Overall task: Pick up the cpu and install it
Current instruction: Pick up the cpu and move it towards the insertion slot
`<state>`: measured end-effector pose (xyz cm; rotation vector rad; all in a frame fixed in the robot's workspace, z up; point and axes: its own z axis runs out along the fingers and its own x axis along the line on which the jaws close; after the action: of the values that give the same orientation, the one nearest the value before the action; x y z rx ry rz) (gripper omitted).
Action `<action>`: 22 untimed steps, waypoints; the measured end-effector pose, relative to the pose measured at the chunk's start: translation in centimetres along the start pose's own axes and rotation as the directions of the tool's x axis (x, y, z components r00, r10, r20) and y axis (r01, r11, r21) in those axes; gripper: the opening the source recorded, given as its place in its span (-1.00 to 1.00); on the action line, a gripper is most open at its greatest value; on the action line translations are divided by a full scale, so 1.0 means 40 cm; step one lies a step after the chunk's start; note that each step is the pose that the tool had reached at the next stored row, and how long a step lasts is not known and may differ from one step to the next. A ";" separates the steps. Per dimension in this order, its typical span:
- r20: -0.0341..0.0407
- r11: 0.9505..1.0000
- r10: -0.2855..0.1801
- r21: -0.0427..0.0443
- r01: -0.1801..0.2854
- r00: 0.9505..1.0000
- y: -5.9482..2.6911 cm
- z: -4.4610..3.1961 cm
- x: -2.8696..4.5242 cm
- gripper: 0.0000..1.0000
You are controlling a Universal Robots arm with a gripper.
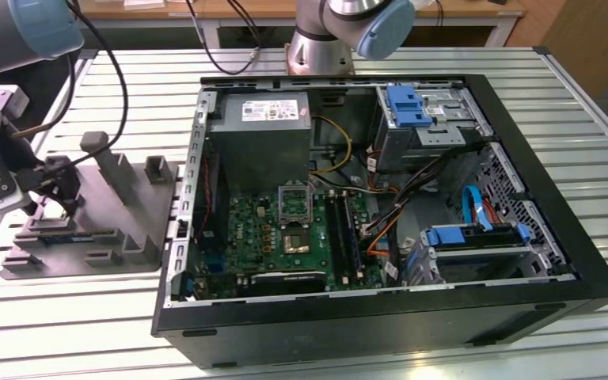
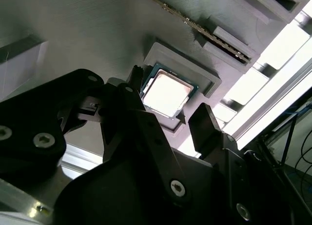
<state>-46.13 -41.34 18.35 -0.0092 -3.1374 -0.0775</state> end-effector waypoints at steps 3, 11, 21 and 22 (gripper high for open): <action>0.000 1.000 0.000 0.000 0.000 1.000 0.001 0.002 0.000 0.29; 0.000 1.000 0.000 0.000 0.000 1.000 0.002 0.008 0.000 0.29; 0.000 1.000 0.000 0.000 0.000 1.000 0.002 0.009 0.000 0.29; 0.000 1.000 0.000 0.000 0.000 1.000 0.002 0.009 0.000 0.29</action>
<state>-46.13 -41.23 17.99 -0.0100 -3.1375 -0.0775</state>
